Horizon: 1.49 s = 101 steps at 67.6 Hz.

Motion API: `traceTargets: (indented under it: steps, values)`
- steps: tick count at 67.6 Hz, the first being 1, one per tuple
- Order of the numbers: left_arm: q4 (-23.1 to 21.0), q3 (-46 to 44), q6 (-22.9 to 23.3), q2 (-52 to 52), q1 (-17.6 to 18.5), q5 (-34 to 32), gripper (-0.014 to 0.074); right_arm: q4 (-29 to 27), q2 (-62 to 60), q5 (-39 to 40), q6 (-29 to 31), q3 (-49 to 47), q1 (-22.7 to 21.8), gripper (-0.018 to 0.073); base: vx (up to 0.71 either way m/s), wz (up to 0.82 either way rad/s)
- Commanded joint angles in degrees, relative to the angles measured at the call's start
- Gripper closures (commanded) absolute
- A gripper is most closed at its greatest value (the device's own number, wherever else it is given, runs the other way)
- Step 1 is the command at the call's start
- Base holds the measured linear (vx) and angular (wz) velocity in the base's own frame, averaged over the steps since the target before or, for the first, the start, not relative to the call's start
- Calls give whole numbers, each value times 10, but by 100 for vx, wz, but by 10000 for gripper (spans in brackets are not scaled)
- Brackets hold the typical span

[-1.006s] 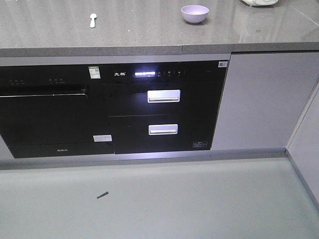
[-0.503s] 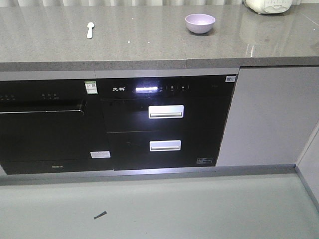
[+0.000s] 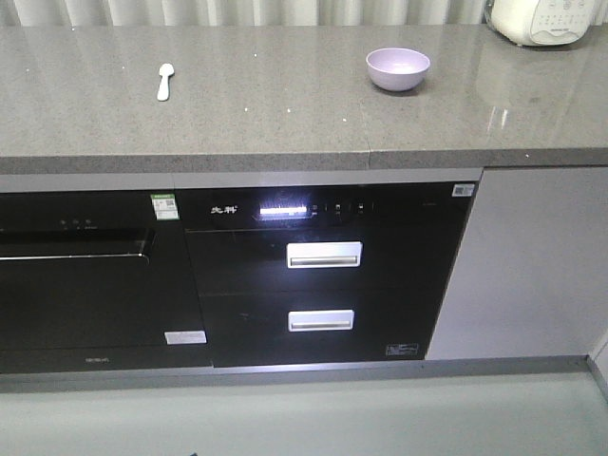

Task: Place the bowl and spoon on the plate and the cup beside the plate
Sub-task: 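Drive the base toward the counter with the spoon and bowl, then approach the counter and position both grippers above the spoon and bowl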

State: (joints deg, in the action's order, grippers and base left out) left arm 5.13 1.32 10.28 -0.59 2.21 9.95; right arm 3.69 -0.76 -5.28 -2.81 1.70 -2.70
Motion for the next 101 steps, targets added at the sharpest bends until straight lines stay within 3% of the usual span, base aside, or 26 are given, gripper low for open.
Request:
traceTargets:
  steps: [1, 101]
  values:
    - [-4, -11, 2, -8, 3, -40, 603, 4, -3, 42, 3, 4, -4, 562, 27, 2]
    - [-4, -11, 2, -8, 3, -40, 603, 4, -3, 41, 3, 4, -4, 562, 21, -1]
